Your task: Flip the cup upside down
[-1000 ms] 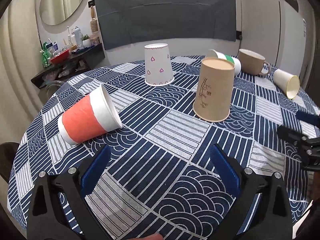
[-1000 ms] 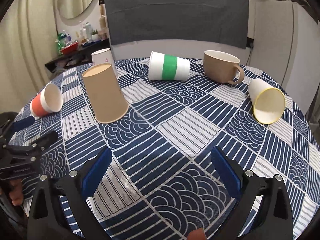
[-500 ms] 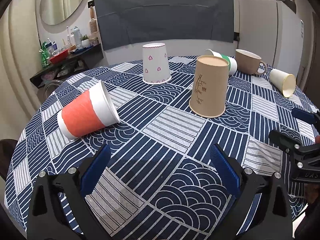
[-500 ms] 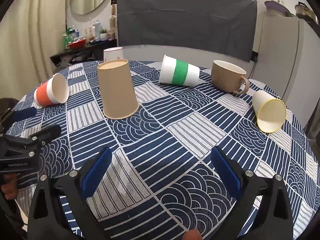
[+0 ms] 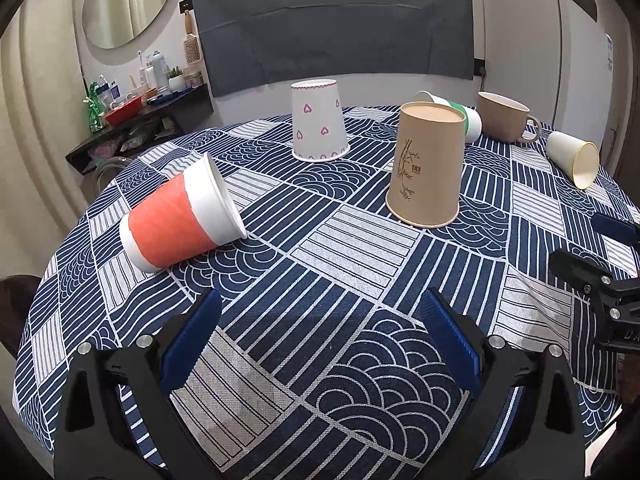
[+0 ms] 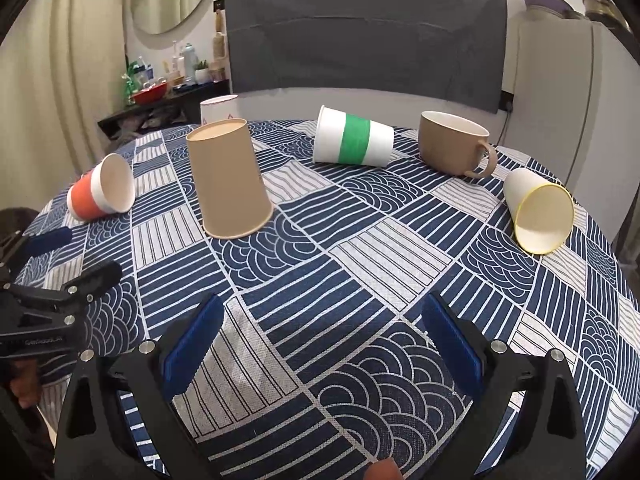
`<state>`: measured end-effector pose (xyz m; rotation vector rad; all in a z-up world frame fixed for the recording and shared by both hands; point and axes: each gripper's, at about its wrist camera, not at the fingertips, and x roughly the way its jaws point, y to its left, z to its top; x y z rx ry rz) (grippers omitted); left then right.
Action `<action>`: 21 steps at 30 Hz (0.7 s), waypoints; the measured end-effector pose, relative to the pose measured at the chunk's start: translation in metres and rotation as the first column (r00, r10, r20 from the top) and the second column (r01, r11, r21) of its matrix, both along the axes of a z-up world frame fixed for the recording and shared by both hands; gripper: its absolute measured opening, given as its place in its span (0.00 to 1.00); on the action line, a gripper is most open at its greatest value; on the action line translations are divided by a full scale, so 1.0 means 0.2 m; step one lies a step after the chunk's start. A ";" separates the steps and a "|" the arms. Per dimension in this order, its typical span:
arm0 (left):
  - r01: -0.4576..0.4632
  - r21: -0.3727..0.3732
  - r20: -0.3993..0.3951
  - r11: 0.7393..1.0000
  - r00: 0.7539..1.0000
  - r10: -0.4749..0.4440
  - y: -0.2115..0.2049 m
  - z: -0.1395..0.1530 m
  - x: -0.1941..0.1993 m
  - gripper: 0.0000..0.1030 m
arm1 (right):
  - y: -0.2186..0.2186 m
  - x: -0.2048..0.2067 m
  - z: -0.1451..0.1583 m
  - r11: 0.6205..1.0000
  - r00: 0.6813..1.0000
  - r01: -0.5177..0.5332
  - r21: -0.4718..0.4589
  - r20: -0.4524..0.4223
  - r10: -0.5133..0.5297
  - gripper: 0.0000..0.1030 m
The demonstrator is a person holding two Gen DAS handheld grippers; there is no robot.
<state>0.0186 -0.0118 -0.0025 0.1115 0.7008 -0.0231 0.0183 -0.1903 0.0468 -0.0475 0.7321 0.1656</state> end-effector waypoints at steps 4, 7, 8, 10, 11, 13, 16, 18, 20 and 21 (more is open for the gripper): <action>-0.004 -0.019 -0.008 1.000 1.000 0.004 0.02 0.00 0.01 0.94 | 0.00 0.00 0.00 1.000 1.000 -0.004 0.002 -0.003 0.004 0.92; -0.001 -0.018 -0.008 1.000 1.000 0.001 0.02 0.00 0.00 0.94 | 0.00 0.00 0.00 1.000 1.000 -0.006 0.004 -0.006 0.006 0.92; 0.001 -0.015 -0.008 1.000 1.000 -0.001 0.01 0.00 0.00 0.94 | 0.00 0.00 0.00 1.000 1.000 -0.006 0.005 -0.006 0.006 0.92; 0.006 -0.007 -0.007 1.000 1.000 -0.006 0.01 0.00 0.00 0.94 | 0.00 0.01 0.00 1.000 1.000 -0.006 0.005 -0.007 0.006 0.92; 0.009 -0.005 -0.007 1.000 1.000 -0.009 0.01 0.00 0.00 0.94 | 0.00 0.00 0.00 1.000 1.000 -0.006 0.005 -0.007 0.006 0.92; 0.012 -0.005 -0.008 1.000 1.000 -0.012 0.00 0.00 0.00 0.94 | 0.00 0.01 -0.01 1.000 1.000 -0.007 0.005 -0.009 0.007 0.92; 0.013 -0.014 -0.012 1.000 1.000 -0.013 0.01 -0.01 0.00 0.94 | 0.00 0.01 -0.01 1.000 1.000 -0.008 0.006 -0.010 0.008 0.92; 0.012 -0.018 -0.015 1.000 1.000 -0.012 0.02 -0.01 0.00 0.94 | 0.00 0.01 -0.01 1.000 1.000 -0.009 0.006 -0.012 0.009 0.92; 0.013 -0.017 -0.016 1.000 1.000 -0.014 0.02 -0.01 0.00 0.94 | 0.00 0.01 -0.01 1.000 1.000 -0.010 0.008 -0.014 0.010 0.92; 0.014 -0.015 -0.016 1.000 1.000 -0.014 0.01 -0.01 0.00 0.94 | 0.00 0.01 -0.01 1.000 1.000 -0.010 0.008 -0.015 0.010 0.92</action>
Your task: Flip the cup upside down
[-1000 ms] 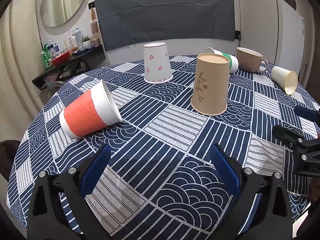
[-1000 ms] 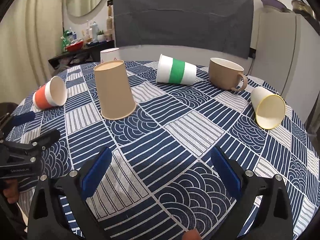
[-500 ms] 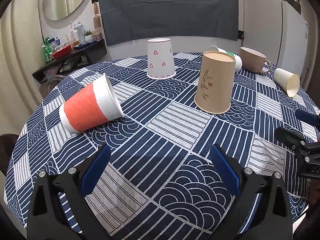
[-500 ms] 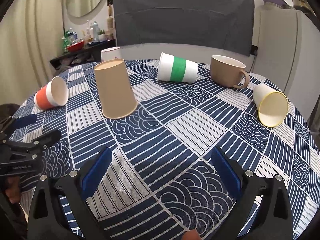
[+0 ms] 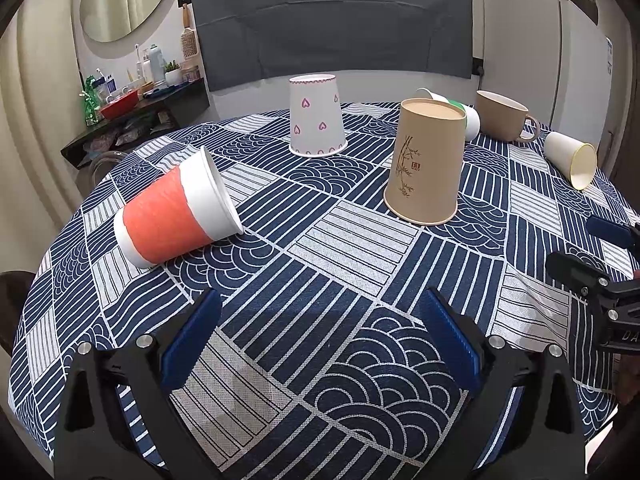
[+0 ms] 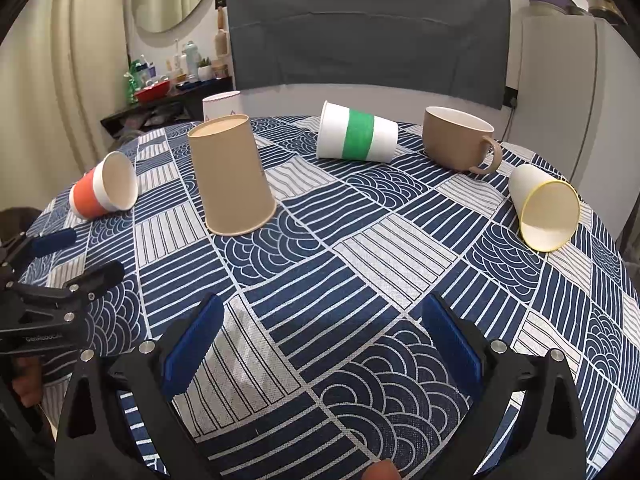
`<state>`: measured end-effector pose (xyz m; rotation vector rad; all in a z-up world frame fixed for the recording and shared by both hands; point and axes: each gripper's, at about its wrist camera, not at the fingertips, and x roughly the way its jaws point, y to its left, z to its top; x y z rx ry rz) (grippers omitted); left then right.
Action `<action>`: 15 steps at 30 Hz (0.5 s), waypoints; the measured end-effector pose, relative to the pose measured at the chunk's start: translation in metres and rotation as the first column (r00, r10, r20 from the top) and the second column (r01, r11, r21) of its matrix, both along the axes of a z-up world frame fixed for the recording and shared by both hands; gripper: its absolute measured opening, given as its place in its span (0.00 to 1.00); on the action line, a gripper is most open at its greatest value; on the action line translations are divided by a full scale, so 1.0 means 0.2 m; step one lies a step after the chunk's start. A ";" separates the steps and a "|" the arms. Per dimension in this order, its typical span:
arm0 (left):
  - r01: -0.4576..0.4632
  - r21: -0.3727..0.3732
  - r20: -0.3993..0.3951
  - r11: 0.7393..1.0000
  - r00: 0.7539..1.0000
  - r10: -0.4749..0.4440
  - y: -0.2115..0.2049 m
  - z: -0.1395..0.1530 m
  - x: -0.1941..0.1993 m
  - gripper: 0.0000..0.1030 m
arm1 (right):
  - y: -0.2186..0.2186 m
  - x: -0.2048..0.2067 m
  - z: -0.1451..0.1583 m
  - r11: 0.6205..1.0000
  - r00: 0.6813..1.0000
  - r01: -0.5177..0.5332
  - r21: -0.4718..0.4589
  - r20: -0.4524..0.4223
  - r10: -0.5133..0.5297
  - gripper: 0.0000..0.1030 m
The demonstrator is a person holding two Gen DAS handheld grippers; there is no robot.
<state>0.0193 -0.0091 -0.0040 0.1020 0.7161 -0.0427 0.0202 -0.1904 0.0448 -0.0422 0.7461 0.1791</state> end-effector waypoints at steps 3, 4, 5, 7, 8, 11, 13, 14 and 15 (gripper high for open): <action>0.003 0.004 -0.001 1.000 1.000 -0.003 -0.01 0.00 0.00 0.94 | 0.00 0.00 0.00 1.000 1.000 0.000 0.000 0.000 0.000 0.92; 0.002 0.003 -0.002 1.000 1.000 -0.002 -0.01 0.00 0.00 0.94 | 0.00 0.00 0.00 1.000 1.000 -0.001 0.001 -0.001 0.001 0.92; 0.000 0.001 -0.004 1.000 1.000 0.000 0.00 0.00 0.00 0.94 | 0.00 0.00 0.00 1.000 1.000 -0.001 0.001 0.000 0.001 0.92; -0.002 -0.007 -0.006 1.000 1.000 0.002 0.00 0.00 0.00 0.94 | 0.00 0.00 0.00 1.000 1.000 0.000 0.001 0.000 0.000 0.92; -0.004 -0.012 -0.007 1.000 1.000 0.003 0.01 0.00 0.00 0.94 | 0.00 0.00 0.00 1.000 1.000 0.000 0.001 0.000 0.000 0.92; -0.006 -0.030 -0.015 1.000 1.000 0.005 0.02 0.00 0.01 0.94 | 0.00 0.00 0.00 1.000 1.000 0.001 0.003 -0.001 -0.001 0.92; 0.002 -0.041 -0.023 0.999 1.000 -0.003 0.02 -0.01 0.02 0.94 | 0.00 0.00 0.00 1.000 1.000 0.001 0.003 0.000 -0.001 0.92; 0.008 -0.046 -0.027 0.999 1.000 -0.009 0.02 -0.01 0.02 0.94 | 0.00 0.00 0.00 1.000 1.000 0.000 0.004 -0.001 0.000 0.92; 0.014 -0.050 -0.029 0.999 0.999 -0.016 0.03 -0.01 0.02 0.94 | 0.00 0.00 0.00 1.000 1.000 0.000 0.004 -0.001 0.000 0.92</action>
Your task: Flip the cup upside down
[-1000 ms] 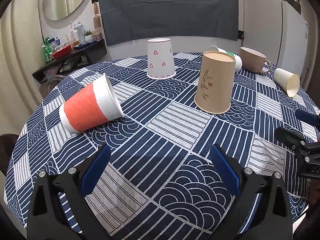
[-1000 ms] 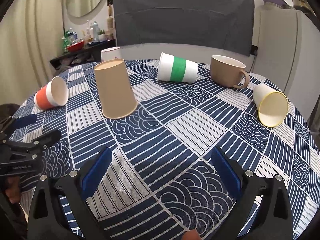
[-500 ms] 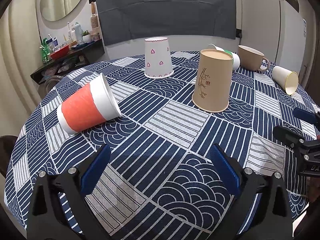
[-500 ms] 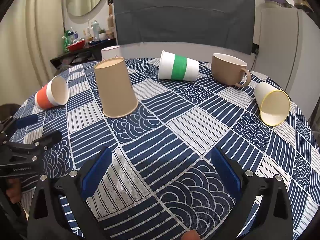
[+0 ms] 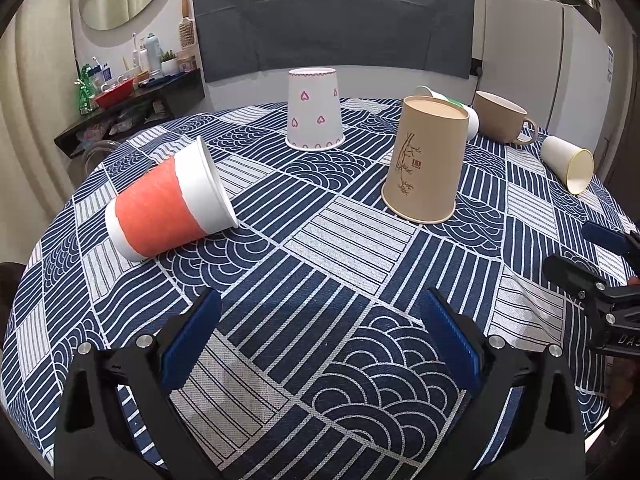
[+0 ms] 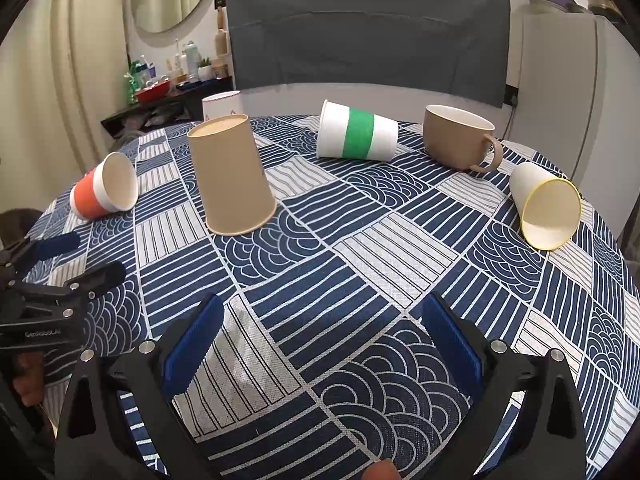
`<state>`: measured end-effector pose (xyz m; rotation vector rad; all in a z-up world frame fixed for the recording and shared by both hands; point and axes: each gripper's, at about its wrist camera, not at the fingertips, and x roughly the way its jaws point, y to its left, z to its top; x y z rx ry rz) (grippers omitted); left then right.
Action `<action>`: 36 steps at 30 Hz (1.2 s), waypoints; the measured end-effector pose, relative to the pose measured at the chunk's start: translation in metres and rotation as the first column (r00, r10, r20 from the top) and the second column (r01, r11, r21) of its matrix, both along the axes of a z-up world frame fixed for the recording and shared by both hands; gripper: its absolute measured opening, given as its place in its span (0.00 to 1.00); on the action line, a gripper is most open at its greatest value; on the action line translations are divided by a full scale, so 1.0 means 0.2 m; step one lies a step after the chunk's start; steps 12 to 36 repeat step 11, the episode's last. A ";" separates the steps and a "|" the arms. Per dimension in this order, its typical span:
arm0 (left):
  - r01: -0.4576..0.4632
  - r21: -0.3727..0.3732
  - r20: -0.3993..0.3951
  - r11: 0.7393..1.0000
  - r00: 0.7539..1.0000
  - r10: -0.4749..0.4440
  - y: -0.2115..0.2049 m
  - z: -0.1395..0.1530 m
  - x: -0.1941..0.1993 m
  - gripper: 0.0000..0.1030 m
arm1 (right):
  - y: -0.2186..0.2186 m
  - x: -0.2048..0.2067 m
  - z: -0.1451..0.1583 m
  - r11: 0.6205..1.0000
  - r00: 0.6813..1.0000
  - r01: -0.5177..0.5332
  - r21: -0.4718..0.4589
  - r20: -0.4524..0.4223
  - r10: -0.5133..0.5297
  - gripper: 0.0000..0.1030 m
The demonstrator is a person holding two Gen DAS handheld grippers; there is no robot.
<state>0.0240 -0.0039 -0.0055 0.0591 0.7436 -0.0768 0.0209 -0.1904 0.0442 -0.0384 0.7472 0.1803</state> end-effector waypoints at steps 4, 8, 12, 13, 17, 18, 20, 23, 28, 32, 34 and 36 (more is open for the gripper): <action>0.008 0.001 -0.003 1.000 1.000 -0.008 0.00 0.00 0.00 0.94 | 0.00 0.00 0.00 1.000 1.000 0.001 0.001 0.001 -0.001 0.92; 0.023 0.015 -0.001 1.000 1.000 -0.023 -0.02 0.00 0.00 0.94 | 0.00 0.00 0.00 1.000 1.000 0.001 0.003 -0.001 -0.001 0.92; 0.027 0.020 -0.001 0.999 1.000 -0.027 -0.03 0.00 0.00 0.94 | 0.00 0.00 0.00 1.000 1.000 0.002 0.004 -0.001 -0.002 0.92; 0.027 0.020 -0.001 0.999 1.000 -0.027 -0.03 0.00 0.00 0.94 | 0.00 0.00 0.00 1.000 1.000 0.002 0.004 -0.001 -0.002 0.92; 0.027 0.020 -0.001 0.999 1.000 -0.027 -0.03 0.00 0.00 0.94 | 0.00 0.00 0.00 1.000 1.000 0.002 0.004 -0.001 -0.002 0.92; 0.027 0.020 -0.001 0.999 1.000 -0.027 -0.03 0.00 0.00 0.94 | 0.00 0.00 0.00 1.000 1.000 0.002 0.004 -0.001 -0.002 0.92; 0.027 0.020 -0.001 0.999 1.000 -0.027 -0.03 0.00 0.00 0.94 | 0.00 0.00 0.00 1.000 1.000 0.002 0.004 -0.001 -0.002 0.92; 0.027 0.020 -0.001 0.999 1.000 -0.027 -0.03 0.00 0.00 0.94 | 0.00 0.00 0.00 1.000 1.000 0.002 0.004 -0.001 -0.002 0.92; 0.027 0.020 -0.001 0.999 1.000 -0.027 -0.03 0.00 0.00 0.94 | 0.00 0.00 0.00 1.000 1.000 0.002 0.004 -0.001 -0.002 0.92; 0.027 0.020 -0.001 0.999 1.000 -0.027 -0.03 0.00 0.00 0.94 | 0.00 0.00 0.00 1.000 1.000 0.002 0.004 -0.001 -0.002 0.92; 0.027 0.020 -0.001 0.999 1.000 -0.027 -0.03 0.00 0.00 0.94 | 0.00 0.00 0.00 1.000 1.000 0.002 0.004 -0.001 -0.002 0.92; 0.027 0.020 -0.001 0.999 1.000 -0.027 -0.03 0.00 0.00 0.94 | 0.00 0.00 0.00 1.000 1.000 0.002 0.004 -0.001 -0.002 0.92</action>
